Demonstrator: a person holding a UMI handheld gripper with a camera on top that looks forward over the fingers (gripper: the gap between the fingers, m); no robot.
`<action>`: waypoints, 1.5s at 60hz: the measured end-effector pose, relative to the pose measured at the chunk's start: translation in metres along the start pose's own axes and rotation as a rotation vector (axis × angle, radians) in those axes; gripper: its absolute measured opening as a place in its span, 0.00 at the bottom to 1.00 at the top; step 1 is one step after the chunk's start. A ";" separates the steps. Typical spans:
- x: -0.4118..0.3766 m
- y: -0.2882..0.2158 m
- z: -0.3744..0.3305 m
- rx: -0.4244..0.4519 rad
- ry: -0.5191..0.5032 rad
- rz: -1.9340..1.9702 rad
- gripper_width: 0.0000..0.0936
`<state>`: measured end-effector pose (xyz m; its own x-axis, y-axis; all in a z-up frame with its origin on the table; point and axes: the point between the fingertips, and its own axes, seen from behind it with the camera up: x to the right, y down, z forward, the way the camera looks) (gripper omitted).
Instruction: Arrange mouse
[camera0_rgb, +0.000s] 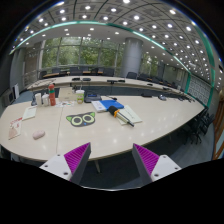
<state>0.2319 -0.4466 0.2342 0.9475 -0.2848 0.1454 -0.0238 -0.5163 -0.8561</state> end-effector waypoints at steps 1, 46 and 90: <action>-0.002 0.001 0.000 -0.002 -0.005 0.002 0.91; -0.404 0.122 0.099 -0.063 -0.430 -0.088 0.91; -0.559 0.057 0.232 -0.088 -0.433 -0.146 0.76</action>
<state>-0.2254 -0.1295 -0.0115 0.9884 0.1498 0.0245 0.1103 -0.5979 -0.7939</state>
